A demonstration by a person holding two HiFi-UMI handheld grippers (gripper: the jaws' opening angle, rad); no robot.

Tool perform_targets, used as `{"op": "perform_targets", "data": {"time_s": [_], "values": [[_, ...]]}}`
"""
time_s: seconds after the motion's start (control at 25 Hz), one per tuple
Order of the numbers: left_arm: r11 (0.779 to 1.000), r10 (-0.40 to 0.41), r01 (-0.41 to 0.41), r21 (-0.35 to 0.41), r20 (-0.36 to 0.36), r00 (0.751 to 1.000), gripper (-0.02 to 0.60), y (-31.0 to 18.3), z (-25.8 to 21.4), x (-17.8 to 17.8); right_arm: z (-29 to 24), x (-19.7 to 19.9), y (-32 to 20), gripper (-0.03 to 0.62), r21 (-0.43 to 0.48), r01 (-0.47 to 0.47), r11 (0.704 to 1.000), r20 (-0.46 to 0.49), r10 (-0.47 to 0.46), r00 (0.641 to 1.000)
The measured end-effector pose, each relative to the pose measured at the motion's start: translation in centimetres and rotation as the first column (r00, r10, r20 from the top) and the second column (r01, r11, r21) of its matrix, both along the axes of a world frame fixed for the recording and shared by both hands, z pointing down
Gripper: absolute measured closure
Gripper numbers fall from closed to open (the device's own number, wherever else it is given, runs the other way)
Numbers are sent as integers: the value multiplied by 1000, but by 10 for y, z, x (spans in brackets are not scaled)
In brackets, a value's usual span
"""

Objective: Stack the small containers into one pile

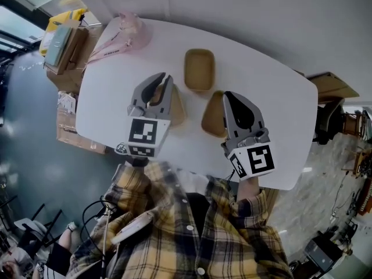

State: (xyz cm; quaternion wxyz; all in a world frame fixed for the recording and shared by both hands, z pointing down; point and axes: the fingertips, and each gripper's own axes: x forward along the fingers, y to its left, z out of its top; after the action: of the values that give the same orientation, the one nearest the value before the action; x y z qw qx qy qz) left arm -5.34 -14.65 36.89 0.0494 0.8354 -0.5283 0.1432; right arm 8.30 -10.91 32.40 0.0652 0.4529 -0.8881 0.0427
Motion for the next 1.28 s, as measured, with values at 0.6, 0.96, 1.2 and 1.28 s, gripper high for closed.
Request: {"op": "perform_targets", "data": {"time_s": [0.6, 0.96, 1.2, 1.28], "values": [[930, -107, 115, -350, 42, 993, 446, 18, 114, -50, 29, 5, 5, 579, -55, 31, 998, -32, -33, 999], [810, -206, 185, -556, 26, 978, 425, 37, 171, -71, 36, 2, 7, 578, -75, 57, 996, -49, -60, 997], [744, -209, 137, -655, -34, 977, 422, 51, 190, -65, 33, 1, 8, 579, -71, 64, 995, -51, -68, 996], [723, -208, 124, -680, -43, 977, 422, 55, 194, -63, 33, 1, 8, 579, -72, 64, 995, -53, -67, 996]]}}
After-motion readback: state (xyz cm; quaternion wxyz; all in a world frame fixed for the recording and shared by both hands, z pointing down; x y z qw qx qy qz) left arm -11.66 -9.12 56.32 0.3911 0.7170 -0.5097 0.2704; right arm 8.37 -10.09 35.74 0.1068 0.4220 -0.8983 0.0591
